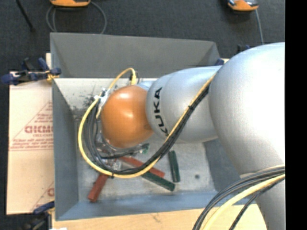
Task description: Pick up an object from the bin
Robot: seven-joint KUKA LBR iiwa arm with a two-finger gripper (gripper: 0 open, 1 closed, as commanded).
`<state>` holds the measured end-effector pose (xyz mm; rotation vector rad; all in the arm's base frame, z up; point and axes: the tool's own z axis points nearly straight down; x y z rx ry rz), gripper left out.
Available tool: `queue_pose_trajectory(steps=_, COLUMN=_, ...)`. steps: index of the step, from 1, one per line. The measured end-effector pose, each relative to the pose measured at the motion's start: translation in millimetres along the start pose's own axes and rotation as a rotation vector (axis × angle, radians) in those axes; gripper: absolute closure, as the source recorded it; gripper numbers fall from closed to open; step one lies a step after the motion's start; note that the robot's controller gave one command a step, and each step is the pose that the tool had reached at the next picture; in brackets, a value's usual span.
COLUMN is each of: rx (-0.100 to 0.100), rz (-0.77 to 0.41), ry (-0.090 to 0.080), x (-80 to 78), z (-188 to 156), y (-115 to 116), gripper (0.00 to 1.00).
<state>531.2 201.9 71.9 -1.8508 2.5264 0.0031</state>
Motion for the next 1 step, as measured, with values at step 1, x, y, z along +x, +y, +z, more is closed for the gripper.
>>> queue_pose_trajectory(steps=1, rx=0.005, rz=-0.162, ry=0.003, x=-11.3, z=-145.8, y=-11.8, gripper=1.00)
